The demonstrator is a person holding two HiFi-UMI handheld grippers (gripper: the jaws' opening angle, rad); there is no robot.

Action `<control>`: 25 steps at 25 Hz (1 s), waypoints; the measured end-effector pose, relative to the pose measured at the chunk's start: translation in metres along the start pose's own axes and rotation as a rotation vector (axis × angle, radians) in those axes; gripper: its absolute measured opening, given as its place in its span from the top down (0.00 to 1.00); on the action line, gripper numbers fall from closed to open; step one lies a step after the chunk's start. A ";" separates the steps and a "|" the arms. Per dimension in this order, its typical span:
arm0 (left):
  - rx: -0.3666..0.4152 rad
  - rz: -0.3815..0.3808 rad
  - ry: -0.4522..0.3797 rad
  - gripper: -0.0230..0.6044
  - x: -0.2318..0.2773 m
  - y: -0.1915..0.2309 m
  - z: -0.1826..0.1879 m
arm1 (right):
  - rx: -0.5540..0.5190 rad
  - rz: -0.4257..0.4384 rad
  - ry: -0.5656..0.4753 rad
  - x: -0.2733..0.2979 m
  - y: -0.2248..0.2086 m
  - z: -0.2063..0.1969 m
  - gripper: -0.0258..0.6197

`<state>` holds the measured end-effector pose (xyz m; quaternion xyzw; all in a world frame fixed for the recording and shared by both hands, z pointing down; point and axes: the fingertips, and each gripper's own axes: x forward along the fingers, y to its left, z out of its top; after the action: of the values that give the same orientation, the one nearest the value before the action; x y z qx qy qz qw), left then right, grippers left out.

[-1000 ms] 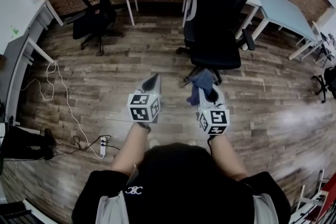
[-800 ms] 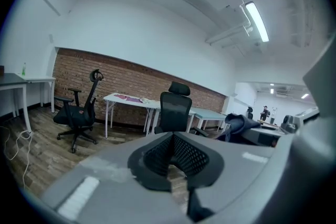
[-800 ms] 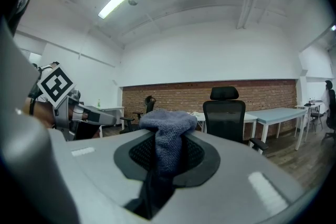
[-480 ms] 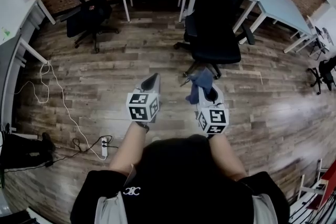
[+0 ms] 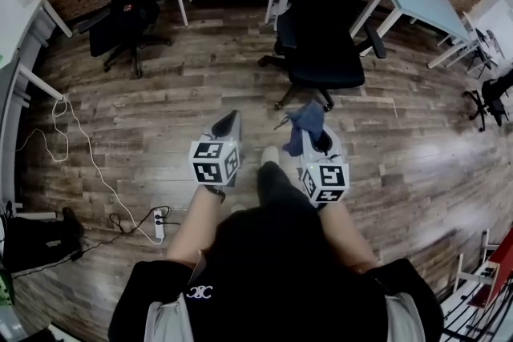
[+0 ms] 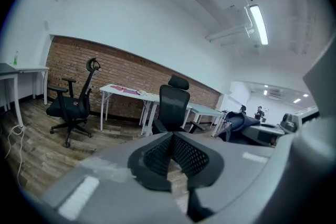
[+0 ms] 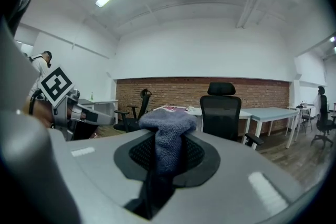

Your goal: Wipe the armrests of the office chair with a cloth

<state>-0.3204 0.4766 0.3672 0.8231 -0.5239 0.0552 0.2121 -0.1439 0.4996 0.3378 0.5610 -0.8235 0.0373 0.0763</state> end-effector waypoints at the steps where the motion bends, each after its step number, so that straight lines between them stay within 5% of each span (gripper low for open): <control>1: 0.006 0.000 0.005 0.96 0.004 0.002 0.000 | 0.011 0.000 0.003 0.007 -0.003 -0.003 0.85; 7: 0.040 0.032 0.006 0.95 0.043 0.026 0.021 | 0.031 0.049 -0.011 0.073 -0.014 0.000 0.85; 15: 0.096 0.081 -0.034 0.95 0.124 0.053 0.095 | 0.044 0.049 -0.081 0.175 -0.075 0.050 0.85; 25: 0.075 0.118 -0.004 0.95 0.216 0.066 0.128 | 0.059 0.072 0.024 0.251 -0.142 0.031 0.85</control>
<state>-0.2997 0.2195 0.3383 0.7982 -0.5696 0.0855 0.1765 -0.1043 0.2128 0.3462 0.5327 -0.8406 0.0708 0.0682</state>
